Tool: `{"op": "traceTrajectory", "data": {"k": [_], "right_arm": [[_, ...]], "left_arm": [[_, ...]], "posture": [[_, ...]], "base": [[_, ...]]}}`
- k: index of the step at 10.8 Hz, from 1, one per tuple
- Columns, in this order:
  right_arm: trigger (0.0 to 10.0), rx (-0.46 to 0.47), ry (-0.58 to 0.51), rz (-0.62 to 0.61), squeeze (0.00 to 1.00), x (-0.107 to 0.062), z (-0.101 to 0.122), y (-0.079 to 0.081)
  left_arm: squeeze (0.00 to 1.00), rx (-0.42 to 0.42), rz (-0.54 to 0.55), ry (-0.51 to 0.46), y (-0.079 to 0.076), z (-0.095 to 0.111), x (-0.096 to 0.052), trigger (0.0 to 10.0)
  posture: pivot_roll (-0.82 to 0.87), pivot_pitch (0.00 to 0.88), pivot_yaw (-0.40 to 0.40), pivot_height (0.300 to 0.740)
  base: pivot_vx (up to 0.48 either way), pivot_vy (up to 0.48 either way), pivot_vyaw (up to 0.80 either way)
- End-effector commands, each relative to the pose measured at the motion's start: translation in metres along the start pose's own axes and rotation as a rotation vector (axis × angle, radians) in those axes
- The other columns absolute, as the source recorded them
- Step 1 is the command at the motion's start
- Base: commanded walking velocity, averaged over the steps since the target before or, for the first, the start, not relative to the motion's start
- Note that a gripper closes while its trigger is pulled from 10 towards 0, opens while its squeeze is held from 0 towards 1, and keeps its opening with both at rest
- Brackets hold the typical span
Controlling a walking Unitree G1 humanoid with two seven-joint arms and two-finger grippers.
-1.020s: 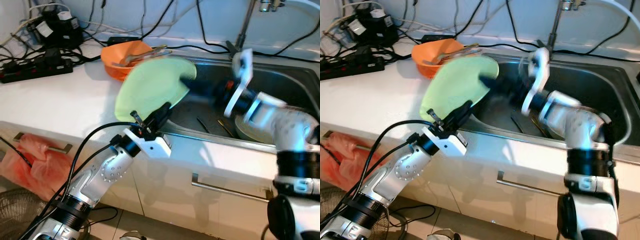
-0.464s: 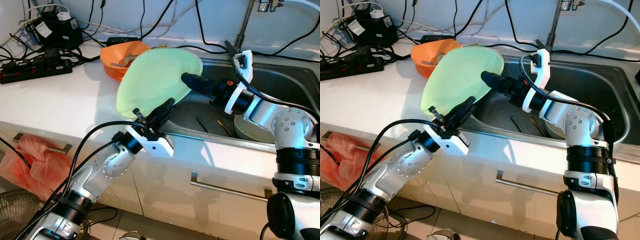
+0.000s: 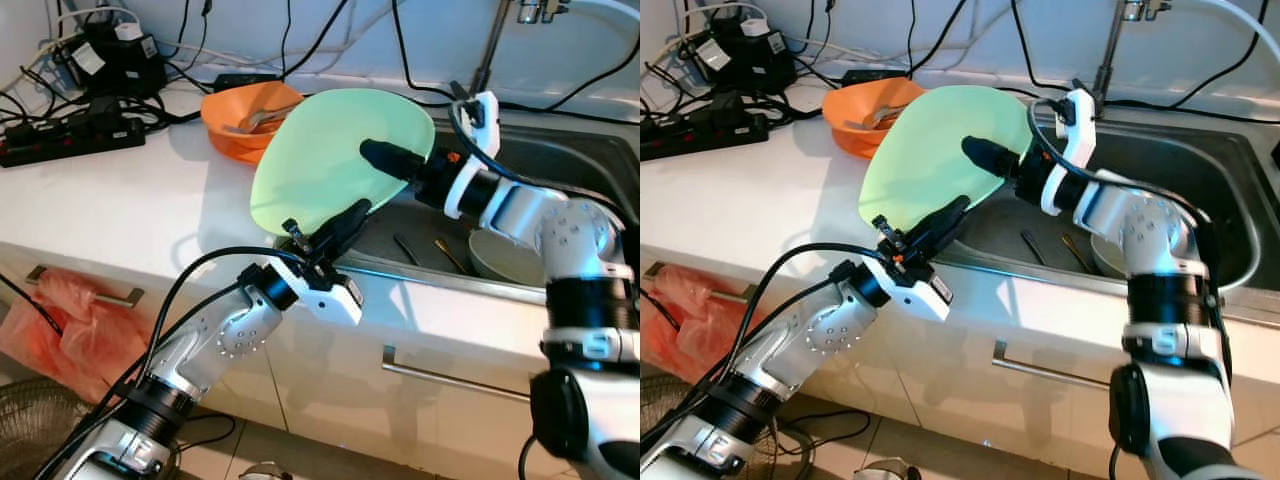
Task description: Kitchen organization
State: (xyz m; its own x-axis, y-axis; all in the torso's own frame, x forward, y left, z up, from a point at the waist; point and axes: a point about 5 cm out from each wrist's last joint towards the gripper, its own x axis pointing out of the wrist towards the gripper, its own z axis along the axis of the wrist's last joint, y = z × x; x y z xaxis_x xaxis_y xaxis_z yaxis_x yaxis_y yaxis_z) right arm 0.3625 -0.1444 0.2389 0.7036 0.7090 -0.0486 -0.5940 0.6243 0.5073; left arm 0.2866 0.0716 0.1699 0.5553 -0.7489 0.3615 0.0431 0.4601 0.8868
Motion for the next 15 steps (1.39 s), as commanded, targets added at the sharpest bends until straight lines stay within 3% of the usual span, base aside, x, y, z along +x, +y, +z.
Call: {"op": "traceTrajectory", "data": {"k": [1, 2, 3, 8, 13, 14, 15], "right_arm": [[10.0, -0.021, 0.0, -0.032, 0.0, 0.003, 0.005, 0.0], [3.9, -0.011, 0.008, -0.097, 0.0, 0.004, 0.006, -0.006], [0.0, -0.009, 0.015, -0.183, 0.0, 0.004, 0.007, -0.016], [0.0, 0.028, 0.103, -0.246, 0.0, 0.003, 0.007, -0.02], [0.0, 0.025, 0.215, -0.154, 0.0, -0.005, -0.001, -0.016], [1.1, 0.016, 0.224, -0.133, 0.0, -0.006, -0.002, -0.016], [0.0, 0.012, 0.235, -0.107, 0.0, -0.007, -0.004, -0.014]], "left_arm": [[0.0, 0.024, 0.031, -0.058, 0.007, 0.006, 0.006, 0.0], [0.0, 0.028, 0.031, -0.06, 0.007, 0.006, 0.006, 0.0], [0.0, 0.03, 0.03, -0.059, 0.007, 0.005, 0.005, 0.0], [0.0, 0.041, 0.025, -0.064, 0.004, 0.006, 0.004, 0.0], [0.0, 0.047, 0.025, -0.063, 0.004, 0.005, 0.003, 0.0], [0.0, 0.047, 0.026, -0.062, 0.004, 0.005, 0.003, 0.0], [0.0, 0.046, 0.027, -0.062, 0.004, 0.005, 0.004, 0.0]], "posture": [[0.16, 0.037, 0.037, 0.74], [0.16, 0.039, 0.035, 0.74], [0.16, 0.039, 0.035, 0.74], [0.15, 0.044, 0.025, 0.74], [0.15, 0.042, 0.024, 0.74], [0.15, 0.039, 0.023, 0.74], [0.15, 0.039, 0.023, 0.74]], "base": [[0.0, 0.0, 0.0], [0.0, 0.0, 0.0], [0.0, 0.0, 0.0], [0.0, 0.0, 0.0], [0.0, 0.0, 0.0], [0.0, 0.0, 0.0], [0.0, 0.0, 0.0]]}}
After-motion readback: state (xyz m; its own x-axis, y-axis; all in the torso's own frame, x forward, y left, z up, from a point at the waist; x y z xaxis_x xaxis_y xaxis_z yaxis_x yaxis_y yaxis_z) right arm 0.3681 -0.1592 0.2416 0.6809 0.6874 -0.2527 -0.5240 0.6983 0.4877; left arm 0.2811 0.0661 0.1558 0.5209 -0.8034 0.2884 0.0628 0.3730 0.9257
